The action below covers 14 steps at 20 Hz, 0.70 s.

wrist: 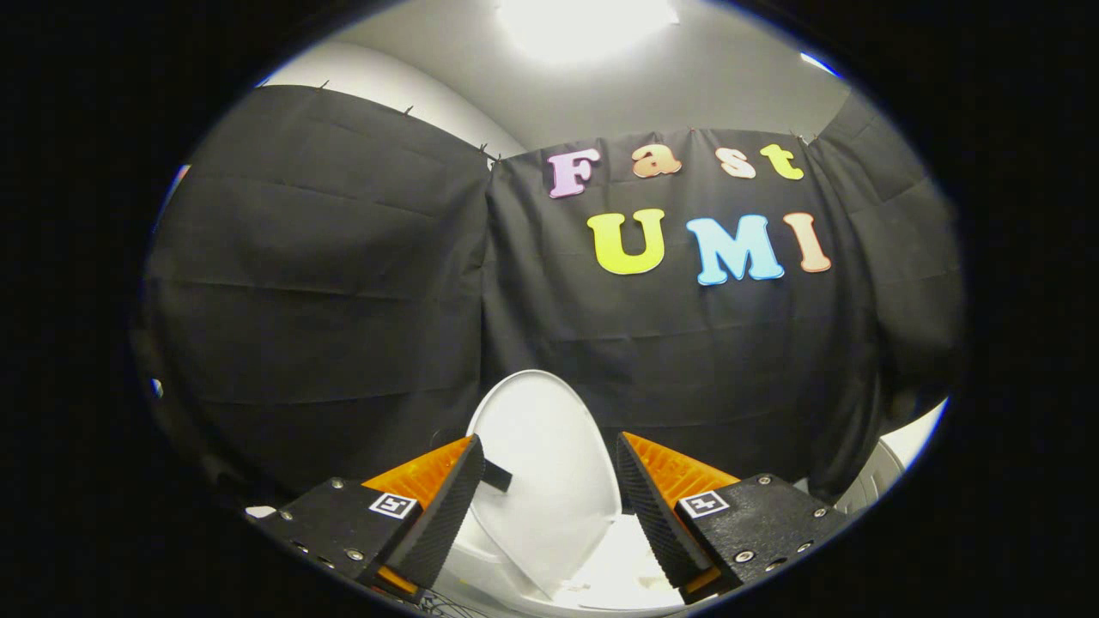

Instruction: Open the toilet lid.

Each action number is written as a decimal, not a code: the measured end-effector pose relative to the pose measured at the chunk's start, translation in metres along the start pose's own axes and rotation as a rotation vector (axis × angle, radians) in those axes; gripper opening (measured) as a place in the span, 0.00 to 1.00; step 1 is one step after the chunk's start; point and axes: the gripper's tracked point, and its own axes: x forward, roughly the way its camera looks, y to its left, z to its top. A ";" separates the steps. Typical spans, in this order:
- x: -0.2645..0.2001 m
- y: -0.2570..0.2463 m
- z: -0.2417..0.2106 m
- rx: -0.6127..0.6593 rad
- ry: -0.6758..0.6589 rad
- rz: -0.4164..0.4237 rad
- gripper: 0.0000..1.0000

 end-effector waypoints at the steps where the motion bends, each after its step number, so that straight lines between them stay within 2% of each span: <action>1: -0.004 -0.012 0.008 -0.011 -0.019 -0.017 0.95; 5: -0.018 -0.040 0.025 -0.040 -0.074 -0.058 0.95; 14: -0.047 -0.076 0.019 -0.036 -0.057 -0.102 0.95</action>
